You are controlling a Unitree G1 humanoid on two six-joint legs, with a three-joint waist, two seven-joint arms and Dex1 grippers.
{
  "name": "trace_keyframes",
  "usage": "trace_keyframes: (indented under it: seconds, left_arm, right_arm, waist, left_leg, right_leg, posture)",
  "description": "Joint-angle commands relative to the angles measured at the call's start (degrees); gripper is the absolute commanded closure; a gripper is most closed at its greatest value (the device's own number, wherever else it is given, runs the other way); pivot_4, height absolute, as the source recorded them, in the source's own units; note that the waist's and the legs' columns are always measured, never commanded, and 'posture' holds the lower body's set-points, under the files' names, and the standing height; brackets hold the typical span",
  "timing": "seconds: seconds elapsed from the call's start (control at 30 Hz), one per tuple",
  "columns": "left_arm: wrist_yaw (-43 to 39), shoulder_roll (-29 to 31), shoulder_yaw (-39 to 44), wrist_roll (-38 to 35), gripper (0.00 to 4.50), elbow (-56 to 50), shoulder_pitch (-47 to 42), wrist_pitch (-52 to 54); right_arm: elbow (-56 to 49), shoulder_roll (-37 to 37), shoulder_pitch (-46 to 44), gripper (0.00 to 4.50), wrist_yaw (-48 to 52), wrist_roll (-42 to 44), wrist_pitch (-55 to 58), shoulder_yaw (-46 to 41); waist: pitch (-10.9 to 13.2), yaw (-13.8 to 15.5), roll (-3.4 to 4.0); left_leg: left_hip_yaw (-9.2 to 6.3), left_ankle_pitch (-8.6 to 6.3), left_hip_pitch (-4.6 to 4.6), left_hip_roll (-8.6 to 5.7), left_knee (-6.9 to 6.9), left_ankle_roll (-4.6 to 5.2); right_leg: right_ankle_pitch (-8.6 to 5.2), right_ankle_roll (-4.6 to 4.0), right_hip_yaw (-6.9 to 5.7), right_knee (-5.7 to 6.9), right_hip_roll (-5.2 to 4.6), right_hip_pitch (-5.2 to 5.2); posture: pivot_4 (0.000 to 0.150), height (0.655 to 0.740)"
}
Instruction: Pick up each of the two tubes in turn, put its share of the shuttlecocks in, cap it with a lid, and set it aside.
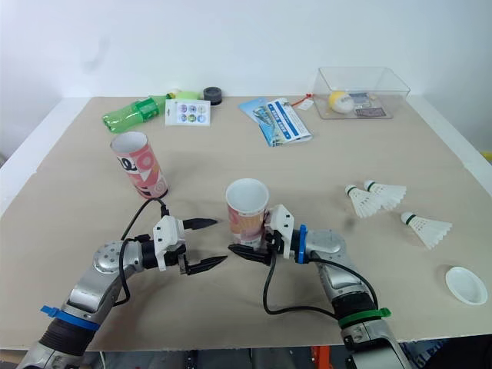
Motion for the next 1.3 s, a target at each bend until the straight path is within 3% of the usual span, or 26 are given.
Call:
trace_keyframes:
  seconds: [0.03,0.1,0.53,0.8,1.0,1.13,1.3]
  left_arm:
    - [0.0,0.5,0.3,-0.1,0.0,-2.0,0.0,-1.3]
    - [0.0,0.5,0.3,-0.2,0.0,-1.9,-0.1,-1.3]
    - [-0.5,0.4,0.0,-0.1,0.0,-0.7,-1.3,-1.7]
    - [-3.0,0.5,-0.4,-0.8,0.0,0.5,-3.6,-1.7]
    - [-6.2,0.4,-1.0,-0.8,0.0,3.4,-6.8,-2.6]
    - [-7.9,0.4,-1.0,-1.0,0.0,5.4,-8.8,-3.2]
    - [-9.4,0.1,-1.1,-1.1,0.0,7.5,-10.8,-3.7]
  right_arm:
    - [0.8,0.6,-0.4,0.25,0.1,-0.2,-0.7,0.5]
    - [0.8,0.6,-0.4,0.8,-0.4,-0.4,-1.2,0.2]
    - [-4.3,-0.5,1.6,0.8,-2.9,1.2,0.7,-2.2]
    - [-20.9,-2.8,5.0,0.8,-13.9,9.5,10.9,-13.6]
    - [-25.4,-4.5,5.3,0.8,-27.3,9.2,11.8,-25.1]
    - [-22.1,-7.0,4.7,0.8,-40.8,5.6,12.3,-35.7]
    - [-16.4,-10.4,11.4,0.8,-52.9,-3.3,10.9,-43.8]
  waist:
    - [0.0,0.0,0.0]
    - [0.0,0.0,0.0]
    - [0.0,0.0,0.0]
    - [0.1,0.1,0.01]
    - [0.1,0.1,0.01]
    - [0.1,0.1,0.02]
    - [0.1,0.5,0.0]
  left_leg:
    - [0.0,0.0,0.0,0.0,0.0,0.0]
    - [0.0,0.0,0.01,0.0,0.0,0.0]
    - [0.01,0.0,0.0,0.0,0.0,0.0]
    - [-0.01,0.0,-0.08,-0.01,-0.01,0.0]
    - [0.0,-0.01,-0.1,-0.02,-0.02,-0.02]
    - [0.01,-0.01,-0.11,-0.06,-0.01,-0.02]
    - [-0.01,-0.04,-0.14,-0.1,-0.06,0.0]
  right_leg:
    - [0.0,0.0,0.0,0.0,0.0,0.0]
    - [0.0,0.0,0.0,0.0,0.0,0.01]
    - [0.0,0.0,0.0,0.0,-0.01,0.01]
    - [-0.03,0.01,0.0,0.0,-0.02,-0.04]
    - [-0.07,0.01,-0.01,-0.01,-0.03,-0.05]
    - [-0.06,0.02,0.0,-0.01,-0.08,-0.05]
    - [-0.19,0.06,-0.03,-0.03,-0.11,-0.04]
  posture:
    - [0.15,0.74]
    - [0.15,0.74]
    - [0.15,0.74]
    - [0.15,0.74]
    - [0.15,0.74]
    - [0.15,0.74]
    - [0.15,0.74]
